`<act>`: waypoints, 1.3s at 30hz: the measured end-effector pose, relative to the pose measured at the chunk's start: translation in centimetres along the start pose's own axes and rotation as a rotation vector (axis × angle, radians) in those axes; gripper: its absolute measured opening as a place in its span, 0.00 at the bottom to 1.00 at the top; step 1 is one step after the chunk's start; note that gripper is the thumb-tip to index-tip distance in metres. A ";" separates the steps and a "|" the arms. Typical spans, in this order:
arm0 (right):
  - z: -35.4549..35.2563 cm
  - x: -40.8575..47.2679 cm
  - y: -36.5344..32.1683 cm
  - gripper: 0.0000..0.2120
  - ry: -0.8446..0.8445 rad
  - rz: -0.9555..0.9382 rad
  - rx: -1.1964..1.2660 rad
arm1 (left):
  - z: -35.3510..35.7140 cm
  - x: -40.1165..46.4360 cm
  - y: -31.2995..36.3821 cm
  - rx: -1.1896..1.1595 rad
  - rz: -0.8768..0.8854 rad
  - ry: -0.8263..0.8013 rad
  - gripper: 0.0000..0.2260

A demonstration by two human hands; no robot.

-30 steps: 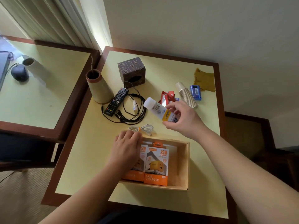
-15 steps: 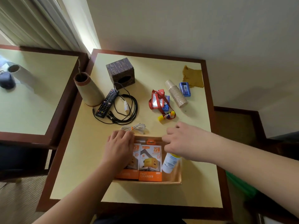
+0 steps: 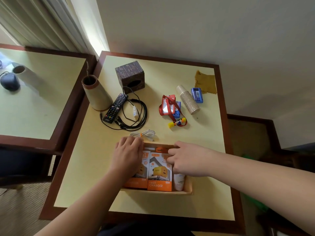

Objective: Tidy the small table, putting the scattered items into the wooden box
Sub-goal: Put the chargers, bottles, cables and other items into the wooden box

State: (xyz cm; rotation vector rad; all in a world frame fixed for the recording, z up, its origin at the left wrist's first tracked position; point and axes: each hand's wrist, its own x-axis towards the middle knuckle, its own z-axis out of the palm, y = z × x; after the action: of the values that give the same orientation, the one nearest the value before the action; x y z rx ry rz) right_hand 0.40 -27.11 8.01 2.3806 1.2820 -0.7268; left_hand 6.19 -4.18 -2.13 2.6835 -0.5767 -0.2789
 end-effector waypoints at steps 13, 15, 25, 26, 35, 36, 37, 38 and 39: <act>3.0 1.4 -4.0 0.25 -0.085 0.451 0.055 | 0.0 -0.1 -0.1 -0.016 0.000 0.004 0.17; 2.9 2.1 -4.7 0.27 -0.110 0.438 0.022 | 0.0 -0.1 -0.1 -0.007 0.003 -0.001 0.16; 3.7 5.2 -5.9 0.32 -0.133 0.817 0.306 | -0.1 -0.1 0.0 0.001 0.016 0.007 0.15; 3.8 5.3 -6.0 0.32 -0.139 0.833 0.314 | -0.1 -0.1 0.0 0.001 0.017 0.006 0.14; 4.7 6.3 -5.5 0.24 -0.126 0.905 0.429 | -0.5 -2.1 1.9 0.096 0.488 0.059 0.12; 4.9 6.2 -5.4 0.24 -0.128 0.891 0.430 | -0.2 -2.2 2.6 0.134 0.498 -0.041 0.13; 4.9 6.1 -5.3 0.23 -0.139 0.863 0.419 | 0.2 -2.3 3.2 0.181 0.465 -0.139 0.17; 4.8 6.0 -5.3 0.24 -0.157 0.824 0.400 | 0.6 -2.2 3.6 0.217 0.403 -0.213 0.20; 4.7 5.9 -5.3 0.25 -0.176 0.785 0.379 | 0.8 -2.1 3.7 0.238 0.336 -0.264 0.24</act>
State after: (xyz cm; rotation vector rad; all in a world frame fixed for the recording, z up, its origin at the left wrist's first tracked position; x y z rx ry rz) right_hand -2.63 -22.76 0.45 2.7138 0.0808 -0.9282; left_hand 2.80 -6.70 -1.09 2.7276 -1.1929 -0.4995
